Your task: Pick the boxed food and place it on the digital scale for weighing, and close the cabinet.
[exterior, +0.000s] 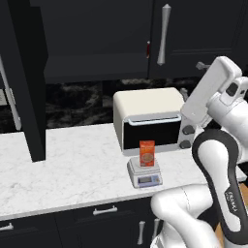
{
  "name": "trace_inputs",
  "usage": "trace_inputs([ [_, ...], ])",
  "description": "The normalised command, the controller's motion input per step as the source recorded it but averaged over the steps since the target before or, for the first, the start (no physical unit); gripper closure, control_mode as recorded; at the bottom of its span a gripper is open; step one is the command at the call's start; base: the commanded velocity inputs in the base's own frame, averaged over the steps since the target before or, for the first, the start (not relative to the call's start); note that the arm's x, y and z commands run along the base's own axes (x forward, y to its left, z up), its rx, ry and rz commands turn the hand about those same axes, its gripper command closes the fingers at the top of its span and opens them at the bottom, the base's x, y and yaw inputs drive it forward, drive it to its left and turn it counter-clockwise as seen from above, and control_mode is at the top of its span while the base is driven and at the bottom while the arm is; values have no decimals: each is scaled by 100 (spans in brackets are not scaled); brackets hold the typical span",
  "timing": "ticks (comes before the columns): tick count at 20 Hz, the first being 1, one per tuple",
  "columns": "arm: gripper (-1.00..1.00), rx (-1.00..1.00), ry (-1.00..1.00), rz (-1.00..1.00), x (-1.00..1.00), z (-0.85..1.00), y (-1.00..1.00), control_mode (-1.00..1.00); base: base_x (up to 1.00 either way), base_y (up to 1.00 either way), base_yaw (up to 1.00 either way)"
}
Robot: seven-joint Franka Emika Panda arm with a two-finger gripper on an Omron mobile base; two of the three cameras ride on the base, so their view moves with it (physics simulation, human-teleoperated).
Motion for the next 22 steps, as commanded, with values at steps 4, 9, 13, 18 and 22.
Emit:
trace_inputs([
  [4,-100,0,-1,0,-2,-6,84,-100,0,0,0],
  [9,-100,0,0,0,0,-8,80,-100,0,0,0],
  [13,-100,0,0,0,0,-9,74,-100,0,0,0],
  [18,-100,0,0,0,0,-6,72,-100,0,0,0],
  [22,-100,1,-8,0,-18,-16,72,-100,0,0,0],
])
